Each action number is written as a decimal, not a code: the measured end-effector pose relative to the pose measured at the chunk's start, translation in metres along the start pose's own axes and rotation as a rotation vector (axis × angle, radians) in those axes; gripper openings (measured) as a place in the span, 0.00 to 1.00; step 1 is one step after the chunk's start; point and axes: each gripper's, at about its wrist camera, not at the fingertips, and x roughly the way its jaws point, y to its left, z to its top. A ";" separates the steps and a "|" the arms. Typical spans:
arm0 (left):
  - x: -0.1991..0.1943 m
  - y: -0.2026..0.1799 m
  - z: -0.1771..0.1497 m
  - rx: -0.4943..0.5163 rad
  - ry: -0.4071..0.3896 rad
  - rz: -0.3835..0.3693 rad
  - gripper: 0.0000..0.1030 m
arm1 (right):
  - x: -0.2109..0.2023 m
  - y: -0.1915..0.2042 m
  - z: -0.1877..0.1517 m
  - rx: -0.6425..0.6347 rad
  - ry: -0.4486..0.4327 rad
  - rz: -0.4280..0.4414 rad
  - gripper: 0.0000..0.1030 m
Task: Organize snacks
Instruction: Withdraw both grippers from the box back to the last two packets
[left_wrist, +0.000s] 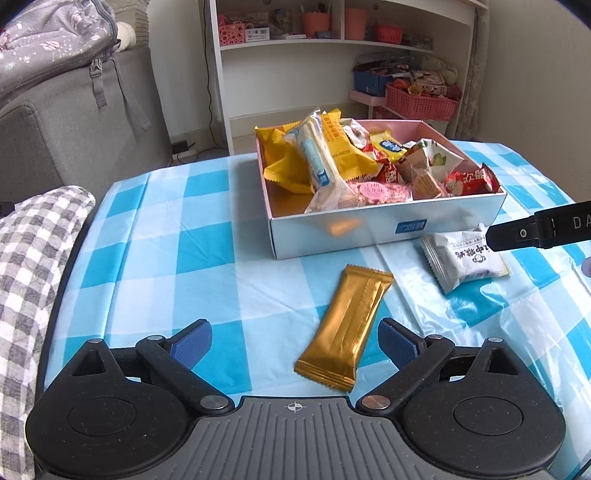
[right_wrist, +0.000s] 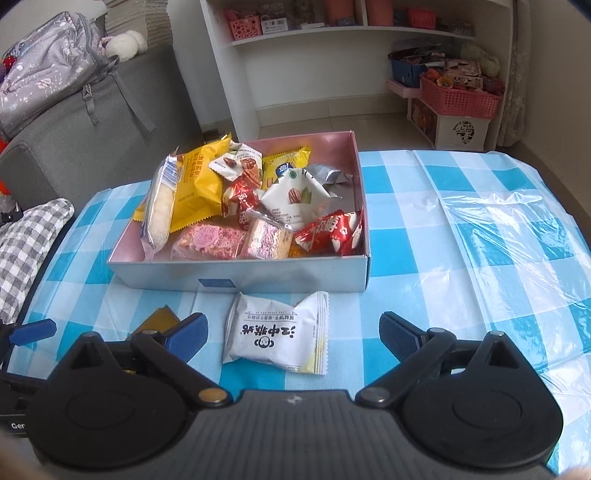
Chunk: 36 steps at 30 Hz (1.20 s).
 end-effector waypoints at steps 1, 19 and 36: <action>0.001 0.001 -0.002 0.000 0.001 -0.002 0.95 | 0.002 0.000 -0.002 -0.007 0.010 -0.002 0.96; 0.024 -0.014 -0.002 0.028 0.040 -0.051 0.95 | 0.037 -0.003 0.001 0.037 0.077 -0.013 0.93; 0.027 -0.021 0.003 0.041 0.064 -0.050 0.50 | 0.026 0.017 0.001 -0.036 0.117 0.159 0.47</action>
